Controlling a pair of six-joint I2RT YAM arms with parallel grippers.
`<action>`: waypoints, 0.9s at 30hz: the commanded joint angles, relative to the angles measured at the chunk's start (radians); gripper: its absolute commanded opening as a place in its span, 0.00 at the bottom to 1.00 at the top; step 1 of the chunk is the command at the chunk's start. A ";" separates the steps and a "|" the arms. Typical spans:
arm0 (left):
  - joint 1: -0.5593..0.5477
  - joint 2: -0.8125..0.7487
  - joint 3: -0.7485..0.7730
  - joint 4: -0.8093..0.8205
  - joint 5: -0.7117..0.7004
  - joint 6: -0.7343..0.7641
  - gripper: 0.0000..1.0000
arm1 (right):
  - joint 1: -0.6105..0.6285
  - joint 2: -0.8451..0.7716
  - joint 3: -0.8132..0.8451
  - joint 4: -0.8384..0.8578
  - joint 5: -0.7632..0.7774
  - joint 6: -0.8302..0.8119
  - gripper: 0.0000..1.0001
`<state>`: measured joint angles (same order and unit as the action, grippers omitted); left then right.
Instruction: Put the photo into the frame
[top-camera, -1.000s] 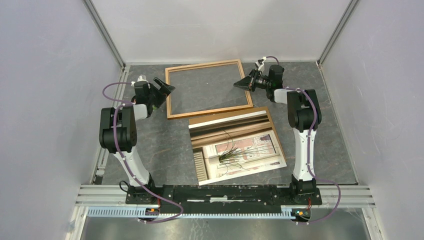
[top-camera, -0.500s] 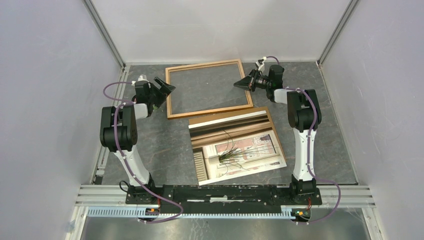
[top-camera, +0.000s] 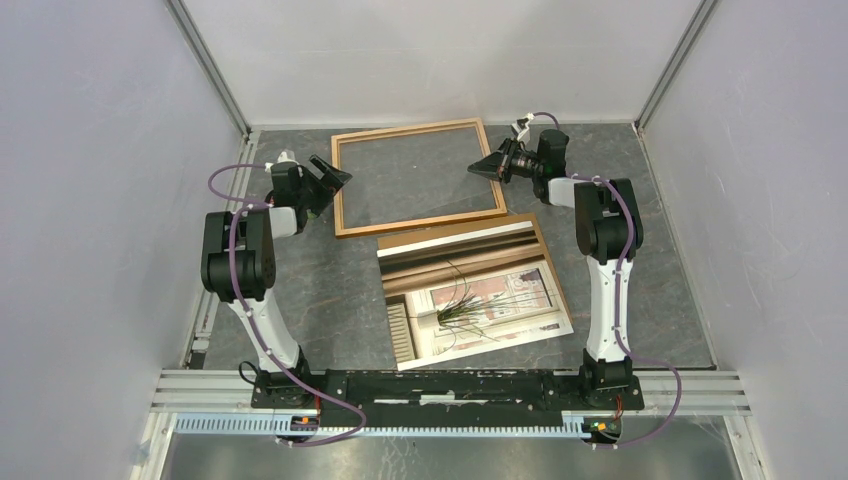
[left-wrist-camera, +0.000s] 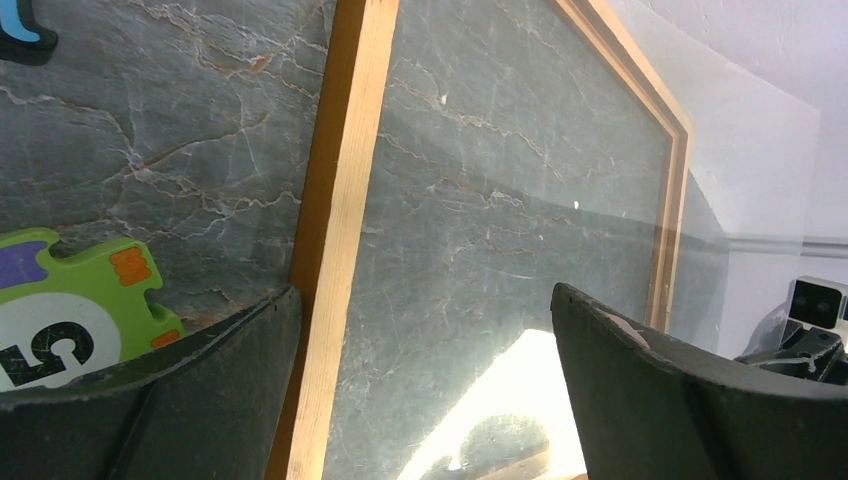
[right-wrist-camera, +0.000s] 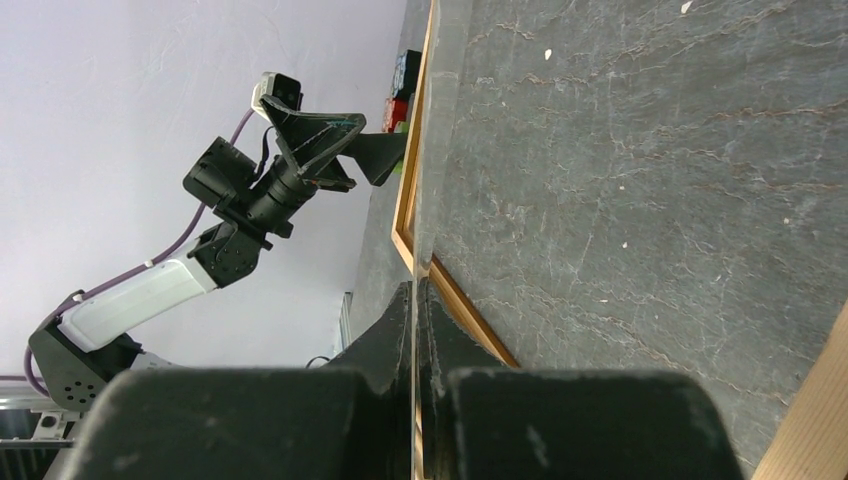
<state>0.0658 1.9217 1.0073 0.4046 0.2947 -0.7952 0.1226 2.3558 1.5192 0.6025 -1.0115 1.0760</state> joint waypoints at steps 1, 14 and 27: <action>-0.013 0.008 0.033 0.039 0.029 -0.026 1.00 | 0.005 0.018 0.004 0.086 -0.021 0.043 0.00; -0.015 0.010 0.034 0.038 0.029 -0.027 1.00 | 0.009 0.042 -0.046 0.354 -0.043 0.248 0.01; -0.019 0.009 0.034 0.039 0.026 -0.026 1.00 | 0.014 -0.030 -0.026 0.081 -0.015 0.005 0.15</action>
<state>0.0628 1.9217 1.0088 0.4057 0.2951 -0.7952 0.1268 2.3852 1.4712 0.7601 -1.0283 1.1755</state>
